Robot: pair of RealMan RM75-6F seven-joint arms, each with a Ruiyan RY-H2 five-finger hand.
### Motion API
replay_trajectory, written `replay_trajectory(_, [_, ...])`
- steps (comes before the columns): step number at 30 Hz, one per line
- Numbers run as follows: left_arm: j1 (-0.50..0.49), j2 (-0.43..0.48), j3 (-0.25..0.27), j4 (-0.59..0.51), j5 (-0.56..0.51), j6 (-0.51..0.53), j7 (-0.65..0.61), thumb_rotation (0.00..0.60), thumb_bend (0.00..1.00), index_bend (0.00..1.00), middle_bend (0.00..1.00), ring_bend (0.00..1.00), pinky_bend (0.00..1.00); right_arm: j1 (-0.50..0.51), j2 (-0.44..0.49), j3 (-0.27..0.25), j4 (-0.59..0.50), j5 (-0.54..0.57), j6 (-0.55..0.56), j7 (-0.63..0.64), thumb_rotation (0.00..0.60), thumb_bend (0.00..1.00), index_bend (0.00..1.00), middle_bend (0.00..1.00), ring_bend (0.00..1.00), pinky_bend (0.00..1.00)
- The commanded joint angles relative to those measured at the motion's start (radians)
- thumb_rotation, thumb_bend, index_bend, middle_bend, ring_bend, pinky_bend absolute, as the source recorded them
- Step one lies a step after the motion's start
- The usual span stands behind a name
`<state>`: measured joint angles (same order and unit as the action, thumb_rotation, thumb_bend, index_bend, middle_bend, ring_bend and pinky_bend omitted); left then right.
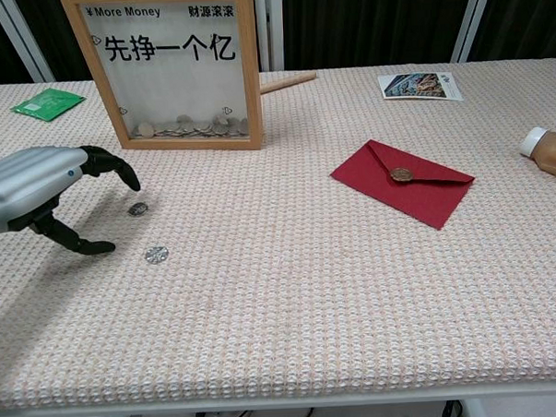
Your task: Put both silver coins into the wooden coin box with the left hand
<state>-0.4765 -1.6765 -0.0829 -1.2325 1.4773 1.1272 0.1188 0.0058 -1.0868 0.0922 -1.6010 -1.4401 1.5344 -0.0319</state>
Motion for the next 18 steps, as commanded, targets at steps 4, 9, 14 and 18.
replay_trajectory(4, [-0.008, -0.016, 0.001, 0.036, -0.010, -0.003, -0.011, 0.600, 0.24, 0.33, 0.26, 0.14, 0.23, 0.003, -0.002, 0.003, 0.002, 0.003, -0.003, -0.001, 0.600, 0.29, 0.00, 0.00, 0.00, 0.00])
replay_trajectory(9, [-0.016, -0.028, -0.002, 0.064, -0.016, -0.006, -0.034, 0.600, 0.28, 0.34, 0.26, 0.14, 0.24, 0.007, -0.006, -0.001, 0.004, 0.006, -0.016, -0.012, 0.600, 0.29, 0.00, 0.00, 0.00, 0.00])
replay_trajectory(14, [-0.017, -0.036, 0.007, 0.083, -0.014, -0.006, -0.051, 0.600, 0.28, 0.37, 0.26, 0.14, 0.24, 0.007, -0.009, 0.003, 0.006, 0.015, -0.019, -0.007, 0.600, 0.29, 0.00, 0.00, 0.00, 0.00])
replay_trajectory(18, [-0.018, -0.049, 0.008, 0.099, -0.016, -0.001, -0.061, 0.600, 0.29, 0.38, 0.26, 0.14, 0.24, 0.007, -0.009, -0.001, 0.010, 0.016, -0.025, -0.004, 0.600, 0.29, 0.00, 0.00, 0.00, 0.00])
